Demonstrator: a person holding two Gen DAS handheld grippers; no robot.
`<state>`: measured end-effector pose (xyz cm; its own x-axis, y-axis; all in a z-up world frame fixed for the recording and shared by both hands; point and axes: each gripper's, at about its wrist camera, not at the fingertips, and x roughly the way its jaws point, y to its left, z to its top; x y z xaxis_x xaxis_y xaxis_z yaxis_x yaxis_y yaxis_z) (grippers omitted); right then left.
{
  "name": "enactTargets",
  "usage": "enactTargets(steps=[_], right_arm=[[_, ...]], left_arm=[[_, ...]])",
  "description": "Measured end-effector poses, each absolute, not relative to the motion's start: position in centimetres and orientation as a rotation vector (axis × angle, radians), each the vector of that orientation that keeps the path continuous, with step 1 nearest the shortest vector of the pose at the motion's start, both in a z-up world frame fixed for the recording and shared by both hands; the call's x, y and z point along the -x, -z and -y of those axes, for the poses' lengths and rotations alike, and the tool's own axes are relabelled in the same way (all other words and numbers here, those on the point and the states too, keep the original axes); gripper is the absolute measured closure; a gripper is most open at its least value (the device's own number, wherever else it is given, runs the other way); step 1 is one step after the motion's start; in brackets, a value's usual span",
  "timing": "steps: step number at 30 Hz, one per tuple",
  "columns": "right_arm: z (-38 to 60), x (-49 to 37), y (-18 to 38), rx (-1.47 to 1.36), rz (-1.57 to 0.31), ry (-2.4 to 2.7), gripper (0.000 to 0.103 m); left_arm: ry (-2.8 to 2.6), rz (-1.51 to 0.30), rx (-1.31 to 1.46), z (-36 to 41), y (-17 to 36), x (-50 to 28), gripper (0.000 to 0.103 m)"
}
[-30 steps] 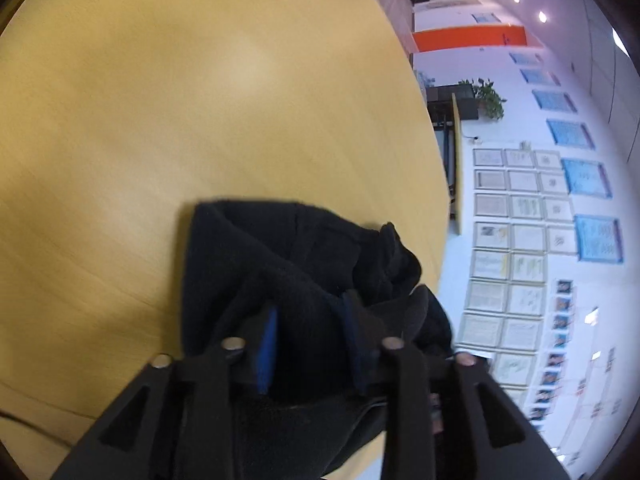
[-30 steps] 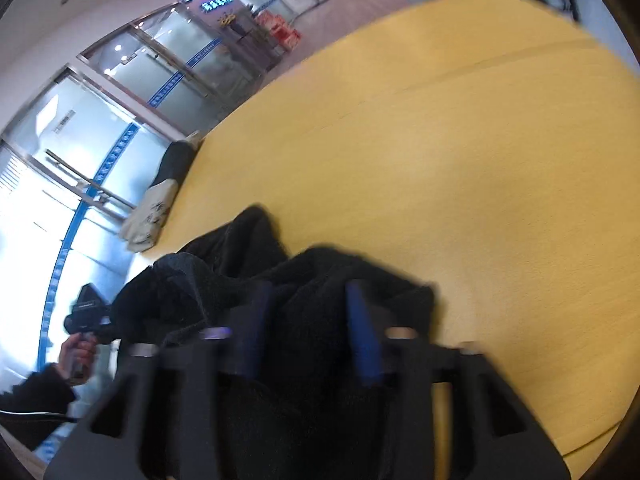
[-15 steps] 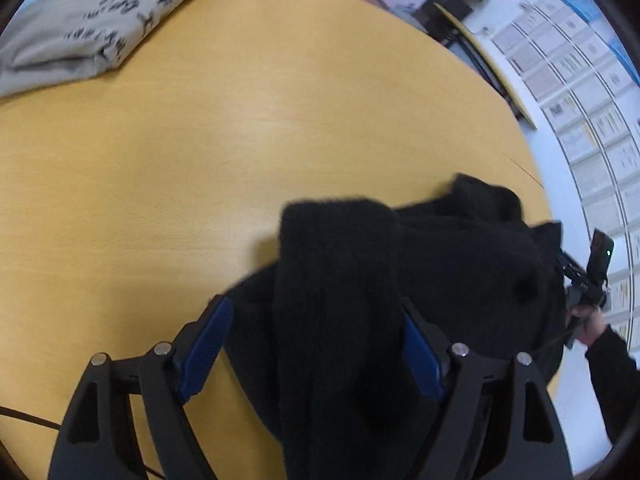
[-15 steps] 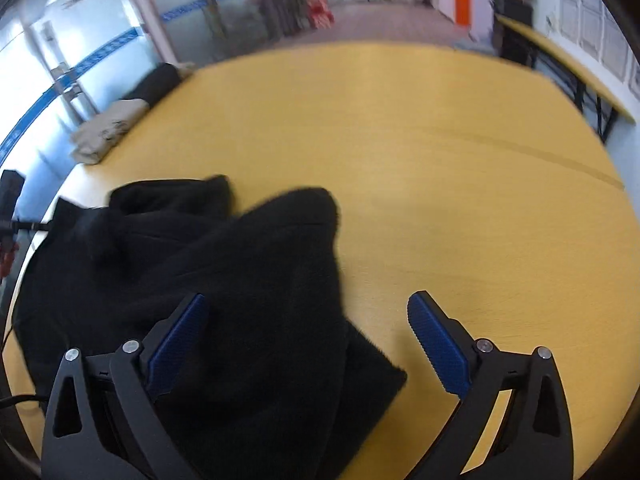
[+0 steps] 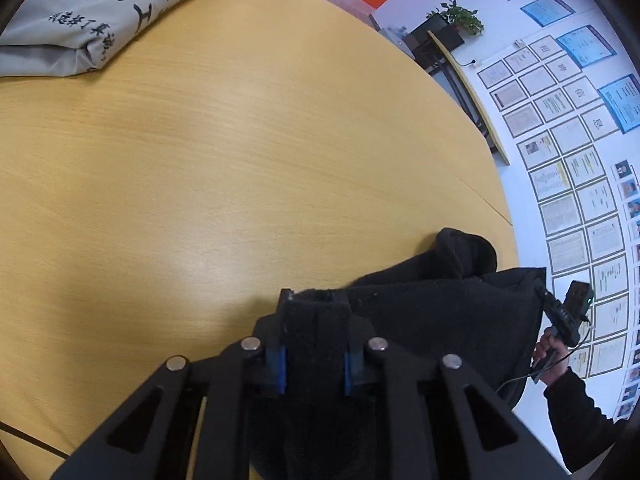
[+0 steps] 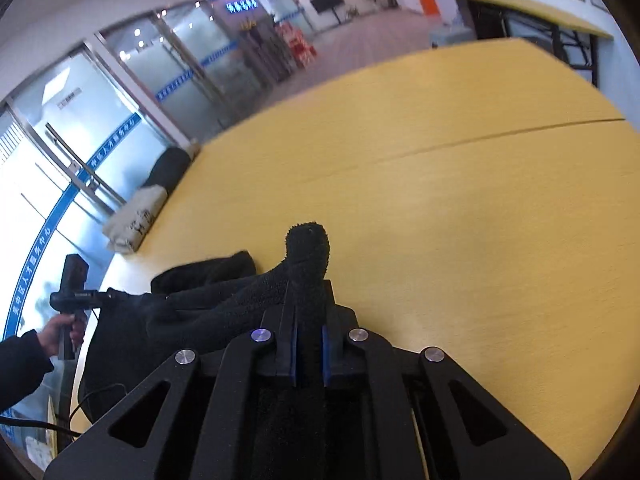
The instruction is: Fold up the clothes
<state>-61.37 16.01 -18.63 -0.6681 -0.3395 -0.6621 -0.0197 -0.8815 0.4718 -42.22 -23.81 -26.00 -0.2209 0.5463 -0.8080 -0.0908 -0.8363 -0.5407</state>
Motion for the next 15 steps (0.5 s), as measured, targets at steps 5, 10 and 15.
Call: enactTargets(steps=[5, 10, 15], right_arm=[[-19.0, 58.9, 20.9, -1.186, 0.752, 2.633, 0.095], [-18.1, 59.8, 23.2, -1.351, 0.691, 2.669, 0.086], [-15.6, 59.0, 17.2, -1.146, 0.509, 2.799, 0.034]], left_arm=[[-2.102, 0.533, 1.542, 24.2, 24.3, 43.2, 0.084], [-2.262, 0.32, 1.621, 24.0, 25.9, 43.6, 0.075], [-2.263, 0.301, 1.47, 23.0, 22.2, 41.9, 0.07]])
